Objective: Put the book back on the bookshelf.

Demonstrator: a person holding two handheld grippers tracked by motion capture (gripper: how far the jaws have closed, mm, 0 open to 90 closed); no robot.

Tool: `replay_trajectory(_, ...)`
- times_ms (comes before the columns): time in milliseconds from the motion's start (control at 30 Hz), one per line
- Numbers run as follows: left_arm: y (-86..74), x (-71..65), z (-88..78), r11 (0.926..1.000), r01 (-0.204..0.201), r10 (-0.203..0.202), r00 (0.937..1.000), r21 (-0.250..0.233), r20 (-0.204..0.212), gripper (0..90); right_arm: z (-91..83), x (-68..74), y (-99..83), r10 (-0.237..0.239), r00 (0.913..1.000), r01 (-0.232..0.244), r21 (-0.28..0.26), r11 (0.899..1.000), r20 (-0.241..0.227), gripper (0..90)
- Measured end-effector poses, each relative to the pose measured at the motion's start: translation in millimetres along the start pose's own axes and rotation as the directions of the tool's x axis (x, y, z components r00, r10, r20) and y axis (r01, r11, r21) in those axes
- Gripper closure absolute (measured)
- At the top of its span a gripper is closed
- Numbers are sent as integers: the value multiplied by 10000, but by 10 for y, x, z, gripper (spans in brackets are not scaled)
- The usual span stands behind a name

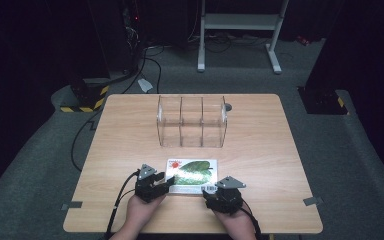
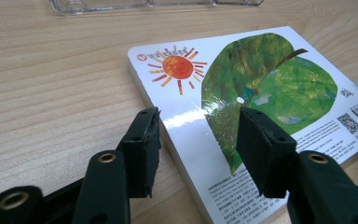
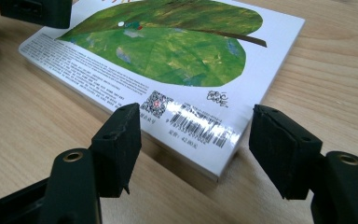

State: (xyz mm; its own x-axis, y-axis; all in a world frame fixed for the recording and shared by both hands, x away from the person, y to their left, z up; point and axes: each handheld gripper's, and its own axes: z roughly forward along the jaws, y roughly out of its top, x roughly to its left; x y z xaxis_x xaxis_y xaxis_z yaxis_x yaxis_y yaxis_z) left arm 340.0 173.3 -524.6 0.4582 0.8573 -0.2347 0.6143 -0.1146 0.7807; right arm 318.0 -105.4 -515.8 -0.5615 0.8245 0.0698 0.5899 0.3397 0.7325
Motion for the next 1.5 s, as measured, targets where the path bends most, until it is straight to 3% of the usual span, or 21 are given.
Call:
replay_trajectory(267,20,24,4,9999,59,-57,9999,139,-162,540,19,-65,145,228,9997,-228,140,9996,14,308)
replay_trajectory(400,65,37,12,9988,-398,407,9986,270,-345,556,22,-120,154,760,9971,-763,-352,9965,-104,293)
replay_trajectory(467,63,37,59,9997,127,-122,9997,221,-214,559,56,-83,106,713,9973,-718,-284,9970,-167,277)
replay_trajectory(567,61,8,96,9996,292,-290,9987,60,-413,557,87,-54,99,310,9995,-311,-63,9995,-77,258)
replay_trajectory(667,55,19,84,9993,359,-364,9988,-143,-312,558,97,-54,83,514,9986,-514,-23,9987,-98,253)
replay_trajectory(733,58,28,83,9994,328,-330,9992,-101,-229,555,118,-65,85,343,9991,-342,51,9994,-264,227)
replay_trajectory(1033,57,19,55,9993,234,-240,9995,-293,-214,567,121,-56,94,543,9978,-535,222,9983,-393,193)
replay_trajectory(1133,66,16,37,9986,400,-405,9991,-353,-120,569,119,-70,91,585,9970,-576,201,9981,-504,190)
replay_trajectory(1500,94,5,-19,9968,404,-408,9992,-690,-47,573,121,-54,69,625,9966,-607,348,9975,-542,165)
